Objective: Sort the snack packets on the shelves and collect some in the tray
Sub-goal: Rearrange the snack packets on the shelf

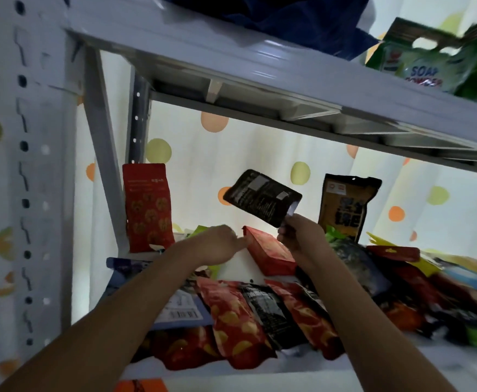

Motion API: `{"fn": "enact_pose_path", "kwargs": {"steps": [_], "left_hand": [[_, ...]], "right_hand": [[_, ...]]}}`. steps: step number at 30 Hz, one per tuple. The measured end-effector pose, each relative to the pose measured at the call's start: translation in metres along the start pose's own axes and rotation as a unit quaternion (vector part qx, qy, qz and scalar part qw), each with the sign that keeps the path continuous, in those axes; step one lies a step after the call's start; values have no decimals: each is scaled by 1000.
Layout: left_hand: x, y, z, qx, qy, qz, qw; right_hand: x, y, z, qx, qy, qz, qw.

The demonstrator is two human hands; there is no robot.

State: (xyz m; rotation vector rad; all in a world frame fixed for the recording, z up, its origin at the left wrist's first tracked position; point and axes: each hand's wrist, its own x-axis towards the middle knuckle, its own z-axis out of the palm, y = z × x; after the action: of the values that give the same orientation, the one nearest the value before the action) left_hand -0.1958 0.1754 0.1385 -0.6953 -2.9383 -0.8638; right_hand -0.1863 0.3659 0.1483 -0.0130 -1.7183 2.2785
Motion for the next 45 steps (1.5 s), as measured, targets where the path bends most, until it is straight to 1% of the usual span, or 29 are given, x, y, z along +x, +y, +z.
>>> {"fn": "enact_pose_path", "kwargs": {"steps": [2,4,5,7,8,11,13,15,18,21,25,27,30,32,34,36,37,41,45], "left_hand": [[-10,10,-2,-123,45,18,991],[-25,22,4,-246,89,26,965],[-32,29,9,-291,122,44,948],[-50,46,24,-353,184,88,913],[-60,55,34,-381,204,96,897],[-88,85,68,-464,246,88,846],[-107,105,93,-493,267,80,825],[-125,125,119,-505,260,75,820],[-156,160,159,-515,228,71,823],[-189,189,199,-536,189,59,821],[-238,220,254,-549,162,21,820],[-262,232,279,-550,149,6,822],[-289,243,312,-566,111,-22,816],[-303,250,336,-556,90,-49,825],[-316,257,362,-539,84,-75,835],[-327,264,384,-547,84,-87,829],[-331,268,394,-548,78,-89,828],[-347,283,413,-521,65,-69,848],[-356,299,414,-530,61,-41,845]], "right_hand": [[-18,2,1,49,-28,8,998],[-42,2,2,81,-59,18,995],[-55,3,1,83,-77,17,993],[-81,5,-7,38,-84,1,996],[-94,7,-14,8,-79,-9,997],[-137,13,-41,-53,-81,-28,995],[-168,13,-62,-99,-68,-47,992],[-195,12,-88,-128,-46,-58,989],[-236,15,-139,-149,-4,-31,988],[-286,18,-187,-83,16,-9,996],[-349,33,-243,-17,9,40,999],[-378,45,-265,-8,27,61,998],[-419,56,-291,23,63,63,996],[-445,62,-310,26,70,60,995],[-467,69,-328,34,81,61,994],[-482,77,-342,21,104,66,992],[-489,81,-349,9,114,70,991],[-510,85,-373,-17,131,69,989],[-520,80,-381,-14,132,37,990]]}}
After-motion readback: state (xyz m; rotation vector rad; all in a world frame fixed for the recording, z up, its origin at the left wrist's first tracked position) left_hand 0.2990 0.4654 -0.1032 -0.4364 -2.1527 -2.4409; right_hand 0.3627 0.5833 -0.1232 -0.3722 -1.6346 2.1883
